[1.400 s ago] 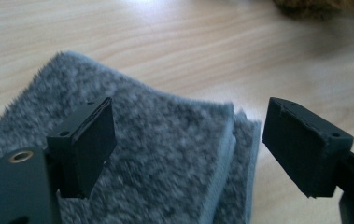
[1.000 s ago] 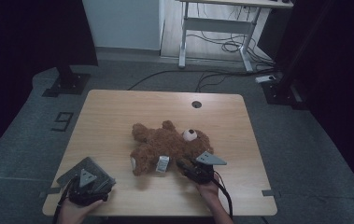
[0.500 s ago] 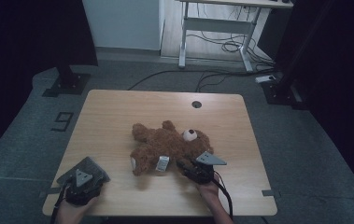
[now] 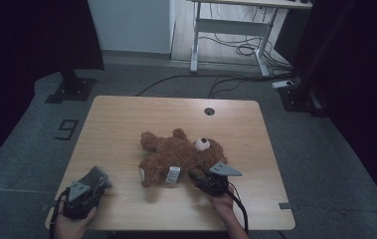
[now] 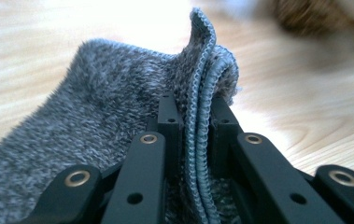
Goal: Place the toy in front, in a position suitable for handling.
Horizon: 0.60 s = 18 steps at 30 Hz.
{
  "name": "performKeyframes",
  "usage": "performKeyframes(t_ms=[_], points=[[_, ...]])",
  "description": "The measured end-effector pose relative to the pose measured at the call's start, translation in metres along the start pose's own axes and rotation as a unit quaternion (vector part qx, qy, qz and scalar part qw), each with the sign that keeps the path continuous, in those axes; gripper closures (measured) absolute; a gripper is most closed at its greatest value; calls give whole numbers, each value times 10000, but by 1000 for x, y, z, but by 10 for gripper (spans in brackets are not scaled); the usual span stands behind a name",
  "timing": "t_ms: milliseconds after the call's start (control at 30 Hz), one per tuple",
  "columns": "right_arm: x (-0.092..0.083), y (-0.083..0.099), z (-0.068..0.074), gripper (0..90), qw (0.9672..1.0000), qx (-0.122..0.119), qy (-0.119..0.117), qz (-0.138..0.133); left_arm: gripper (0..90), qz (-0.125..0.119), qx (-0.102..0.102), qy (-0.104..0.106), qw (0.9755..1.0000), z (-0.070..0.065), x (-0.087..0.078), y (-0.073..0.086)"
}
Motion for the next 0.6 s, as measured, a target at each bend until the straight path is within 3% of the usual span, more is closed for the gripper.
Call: performKeyframes(t_ms=[167,600], points=[[1,0,0,673,10000,-5,-7,-4,787,-416,-9,128,9991,-4,-10,-13],[0,0,1,681,10000,11,-7,4,786,-913,-47,308,9953,-16,-31,-40]])
Point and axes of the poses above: each handheld gripper's, and its own axes: x roughly forward along the jaws, y roughly out of its underside, z roughly to its left, the point moved 8 cm from there along x, roughly forward along the jaws, and after that the axes turned 15 degrees about x, right-handed, at the moved point
